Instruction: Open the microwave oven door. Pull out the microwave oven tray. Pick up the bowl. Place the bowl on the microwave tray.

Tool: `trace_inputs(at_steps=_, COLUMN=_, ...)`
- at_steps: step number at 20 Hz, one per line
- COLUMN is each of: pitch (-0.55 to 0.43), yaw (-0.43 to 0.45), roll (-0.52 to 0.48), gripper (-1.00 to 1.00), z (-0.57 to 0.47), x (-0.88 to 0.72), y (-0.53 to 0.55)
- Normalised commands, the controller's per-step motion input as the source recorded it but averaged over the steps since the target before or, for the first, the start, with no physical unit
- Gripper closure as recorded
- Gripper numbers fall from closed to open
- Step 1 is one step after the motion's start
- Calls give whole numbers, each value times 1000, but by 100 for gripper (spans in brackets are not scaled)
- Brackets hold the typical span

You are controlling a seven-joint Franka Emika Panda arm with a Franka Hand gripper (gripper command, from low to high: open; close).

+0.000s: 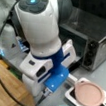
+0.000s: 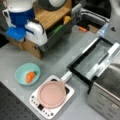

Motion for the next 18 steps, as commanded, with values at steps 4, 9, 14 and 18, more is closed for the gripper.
trace_inputs(at_steps=4, pitch=129, yaw=197, roll=-92, gripper=-100, z=4, x=406, y=-470)
trace_inputs(at_steps=9, pitch=116, yaw=187, roll=-70, gripper=-100, z=-26, x=429, y=-477)
trace_inputs(at_steps=14, pitch=132, yaw=152, roll=42, gripper=-100, z=24, x=456, y=-365)
trace_inputs(at_steps=18, pitch=133, yaw=122, roll=130, gripper=-100, z=78, x=479, y=-239)
